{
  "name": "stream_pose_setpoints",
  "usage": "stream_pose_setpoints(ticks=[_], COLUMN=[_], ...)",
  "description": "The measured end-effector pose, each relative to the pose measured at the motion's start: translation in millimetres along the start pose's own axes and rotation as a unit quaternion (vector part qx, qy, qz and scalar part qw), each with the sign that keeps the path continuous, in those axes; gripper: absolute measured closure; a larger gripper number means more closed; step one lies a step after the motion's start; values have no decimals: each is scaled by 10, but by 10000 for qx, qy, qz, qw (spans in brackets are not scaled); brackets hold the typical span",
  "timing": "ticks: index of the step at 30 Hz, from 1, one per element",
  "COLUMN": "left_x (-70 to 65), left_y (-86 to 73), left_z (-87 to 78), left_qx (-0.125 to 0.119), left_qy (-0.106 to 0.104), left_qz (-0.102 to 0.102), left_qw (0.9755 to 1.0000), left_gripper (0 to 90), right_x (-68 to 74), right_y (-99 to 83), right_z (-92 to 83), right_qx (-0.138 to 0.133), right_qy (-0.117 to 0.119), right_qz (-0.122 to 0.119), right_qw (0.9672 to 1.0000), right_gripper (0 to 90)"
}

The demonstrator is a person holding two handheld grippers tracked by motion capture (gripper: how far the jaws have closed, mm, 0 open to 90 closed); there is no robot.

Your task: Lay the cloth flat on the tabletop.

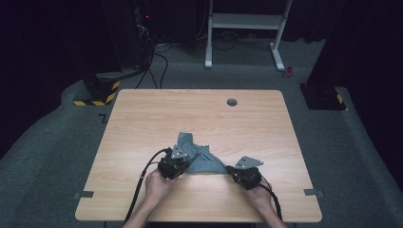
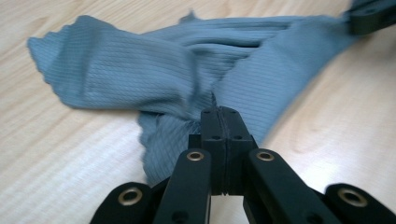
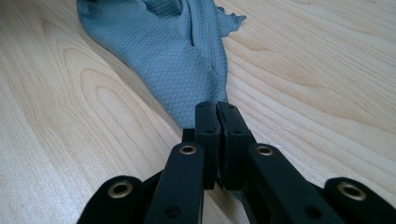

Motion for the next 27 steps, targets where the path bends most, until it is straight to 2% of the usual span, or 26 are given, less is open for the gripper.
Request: stream_pose_setpoints(ticks=[5,10,14,16,18,20,22,23,25,27], left_x=[-119,-228,-277,-281,-263,-223,-139,-88,5,81], left_y=[-189,-362,-464,-497,-499,-467,-404,-368,-299,-255], left_z=[-176,-263,-262,-270,-305,-374,-450,-472,-432,-297], left_qx=[-87,-45,113,106,31,-167,-455,-560,-495,-267], left_qy=[-151,-195,-260,-264,-295,-324,-166,-76,118,353], left_qz=[115,183,168,129,50,-125,-419,-555,-734,-758], left_qw=[9998,9996,9995,9995,9995,9993,9979,9969,9960,9961], left_gripper=[896,896,890,877,826,743,607,583,532,504], right_x=[4,-1,1,8,12,7,-9,-11,-13,-9], right_y=[-21,-10,16,16,3,-22,-46,-52,-67,-61], right_z=[-43,-131,-134,-112,-70,-26,5,15,50,49], right_qx=[-88,-390,-335,-267,-87,66,168,211,343,369], right_qy=[19,109,96,92,55,40,48,38,44,45], right_qz=[68,241,262,253,205,242,241,225,169,167], right_qw=[9999,9989,9990,9993,9997,9997,9996,9995,9993,9992], right_gripper=[747,734,736,731,711,725,824,871,900,900])
Point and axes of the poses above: each handheld gripper's, and its own axes: z roughly forward along the jaws, y roughly out of its top, x roughly to its left, the point moved 3 cm from there along z, roughly forward along the jaws, and after that the axes turned 13 degrees about y, right-handed, at the moved point
